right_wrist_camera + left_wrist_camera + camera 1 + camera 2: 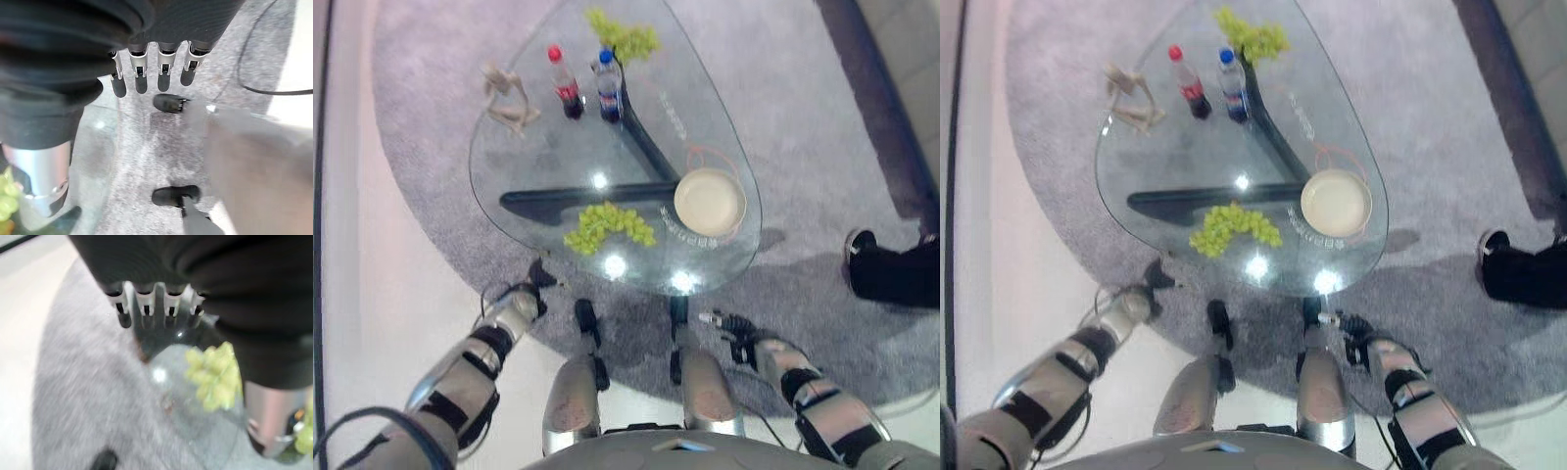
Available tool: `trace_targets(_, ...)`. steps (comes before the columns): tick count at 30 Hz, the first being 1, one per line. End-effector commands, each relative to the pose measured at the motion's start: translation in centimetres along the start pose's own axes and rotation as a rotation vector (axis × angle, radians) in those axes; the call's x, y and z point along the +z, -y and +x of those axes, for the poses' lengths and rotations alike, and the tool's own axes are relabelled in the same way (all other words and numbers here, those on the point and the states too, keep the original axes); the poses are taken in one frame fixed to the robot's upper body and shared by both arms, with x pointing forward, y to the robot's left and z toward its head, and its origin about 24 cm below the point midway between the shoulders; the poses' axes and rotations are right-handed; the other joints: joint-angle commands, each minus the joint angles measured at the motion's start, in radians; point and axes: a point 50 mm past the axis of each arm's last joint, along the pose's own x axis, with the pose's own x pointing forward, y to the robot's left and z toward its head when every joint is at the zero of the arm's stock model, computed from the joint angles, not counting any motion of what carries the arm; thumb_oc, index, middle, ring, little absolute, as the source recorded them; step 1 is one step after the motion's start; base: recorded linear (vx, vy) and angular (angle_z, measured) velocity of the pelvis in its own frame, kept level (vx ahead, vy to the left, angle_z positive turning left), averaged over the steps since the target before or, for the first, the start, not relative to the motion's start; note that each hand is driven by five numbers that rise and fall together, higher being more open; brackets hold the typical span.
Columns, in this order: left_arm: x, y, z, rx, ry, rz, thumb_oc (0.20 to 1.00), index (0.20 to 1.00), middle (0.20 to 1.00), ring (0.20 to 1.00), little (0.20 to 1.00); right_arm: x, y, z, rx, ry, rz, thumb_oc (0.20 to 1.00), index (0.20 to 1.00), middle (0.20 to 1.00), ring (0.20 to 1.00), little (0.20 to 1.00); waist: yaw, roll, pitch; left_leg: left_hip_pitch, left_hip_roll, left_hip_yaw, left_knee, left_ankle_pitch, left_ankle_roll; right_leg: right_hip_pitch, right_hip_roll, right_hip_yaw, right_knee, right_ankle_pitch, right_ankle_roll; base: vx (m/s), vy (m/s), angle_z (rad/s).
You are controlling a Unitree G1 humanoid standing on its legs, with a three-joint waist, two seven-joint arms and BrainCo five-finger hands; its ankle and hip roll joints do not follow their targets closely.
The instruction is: Pick up fruits into the plate
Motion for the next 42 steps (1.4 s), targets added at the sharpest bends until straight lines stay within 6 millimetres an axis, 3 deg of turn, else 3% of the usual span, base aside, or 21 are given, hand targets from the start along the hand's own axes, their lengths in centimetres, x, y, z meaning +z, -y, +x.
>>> trace_targets(1, 1.9, -2.6, 1.1, 0.102, 0.02, 0.079, 1.0, 1.0, 1.0, 1.0, 1.0, 1.8, 0.1, 0.3, -0.049, 0.015, 0.02, 1.0, 1.0, 1.0, 1.0, 1.0, 0.001, 0.008, 0.037, 0.016, -0.022, -0.055, 0.023, -0.163, -0.004, -0.051, 0.01, 0.003, 0.142, -0.152, -0.006, -0.07, -0.007, -0.12)
trace_targets(2, 2.6, -3.4, 1.4, 0.127, 0.032, 0.088, 1.0, 1.0, 1.0, 1.0, 1.0, 2.6, -0.6, 0.4, 0.016, 0.042, 0.071, 1.0, 1.0, 1.0, 1.0, 1.0, -0.002, 0.01, 0.047, 0.009, -0.024, -0.053, 0.023, -0.164, -0.003, -0.063, 0.01, 0.003, 0.147, -0.152, -0.009, -0.06, -0.004, -0.07)
trace_targets(4, 3.4, -3.8, 1.5, 0.162, 0.043, 0.095, 1.0, 1.0, 1.0, 1.0, 1.0, 2.2, -1.3, 0.6, 0.008, 0.047, 0.062, 1.0, 1.0, 1.0, 1.0, 1.0, -0.011, 0.013, 0.047, -0.026, -0.024, -0.051, 0.036, -0.162, -0.006, -0.102, 0.019, 0.015, 0.161, -0.154, -0.01, -0.05, 0.021, -0.06)
trace_targets(11, 4.2, -4.7, 1.8, 0.207, 0.038, 0.113, 1.0, 1.0, 1.0, 1.0, 1.0, 1.3, -0.9, 0.4, 0.001, 0.063, 0.05, 1.0, 1.0, 1.0, 1.0, 1.0, -0.035, 0.016, 0.047, -0.058, -0.024, -0.038, 0.049, -0.163, -0.004, -0.148, 0.023, 0.03, 0.177, -0.151, -0.01, -0.01, 0.019, -0.11)
trace_targets(12, 5.3, -6.9, 2.2, 0.278, 0.016, 0.164, 1.0, 1.0, 1.0, 1.0, 1.0, 1.5, -0.7, 0.1, -0.004, 0.118, 0.04, 1.0, 1.0, 1.0, 1.0, 1.0, -0.072, 0.003, 0.047, -0.114, -0.021, -0.017, 0.081, -0.163, -0.005, -0.21, 0.032, 0.05, 0.194, -0.145, -0.013, -0.03, 0.011, -0.02)
trace_targets(13, 5.3, -6.9, 2.2, 0.278, 0.016, 0.164, 1.0, 1.0, 1.0, 1.0, 1.0, 1.5, -0.7, 0.1, -0.004, 0.118, 0.04, 1.0, 1.0, 1.0, 1.0, 1.0, -0.072, 0.003, 0.047, -0.114, -0.021, -0.017, 0.081, -0.163, -0.005, -0.21, 0.032, 0.05, 0.194, -0.145, -0.013, -0.05, -0.01, -0.21)
trace_targets(16, 6.1, -9.4, 2.4, 0.376, -0.041, 0.212, 1.0, 1.0, 1.0, 1.0, 1.0, 2.9, -1.4, 0.1, -0.003, 0.197, 0.053, 1.0, 1.0, 1.0, 1.0, 1.0, -0.099, -0.022, 0.047, -0.184, -0.016, -0.003, 0.127, -0.167, -0.01, -0.28, 0.042, 0.06, 0.219, -0.143, -0.019, -0.05, -0.073, -0.33)
trace_targets(26, 5.9, -10.8, 2.3, 0.469, -0.13, 0.203, 1.0, 1.0, 1.0, 1.0, 1.0, 3.7, -2.8, 0.1, 0.023, 0.248, 0.106, 1.0, 1.0, 1.0, 1.0, 1.0, -0.123, -0.048, 0.047, -0.251, 0.004, 0.017, 0.127, -0.147, -0.024, -0.363, 0.062, 0.07, 0.237, -0.139, -0.02, -0.02, -0.062, -0.09)
trace_targets(33, 6.7, -12.6, 2.3, 0.499, -0.157, 0.337, 1.0, 1.0, 1.0, 1.0, 1.0, 4.7, -3.1, 0.0, 0.035, 0.289, 0.168, 1.0, 1.0, 1.0, 1.0, 1.0, -0.14, -0.063, 0.047, -0.307, 0.013, 0.023, 0.144, -0.135, -0.035, -0.42, 0.075, 0.073, 0.255, -0.134, -0.022, -0.01, -0.049, 0.0)
trace_targets(42, 6.4, -12.7, 2.1, 0.53, -0.19, 0.546, 1.0, 1.0, 1.0, 1.0, 1.0, 5.2, -3.0, -0.2, 0.051, 0.336, 0.218, 1.0, 1.0, 1.0, 1.0, 1.0, -0.147, -0.065, 0.047, -0.367, 0.009, 0.019, 0.184, -0.139, -0.036, -0.474, 0.077, 0.082, 0.289, -0.141, -0.025, 0.0, -0.004, 0.0)
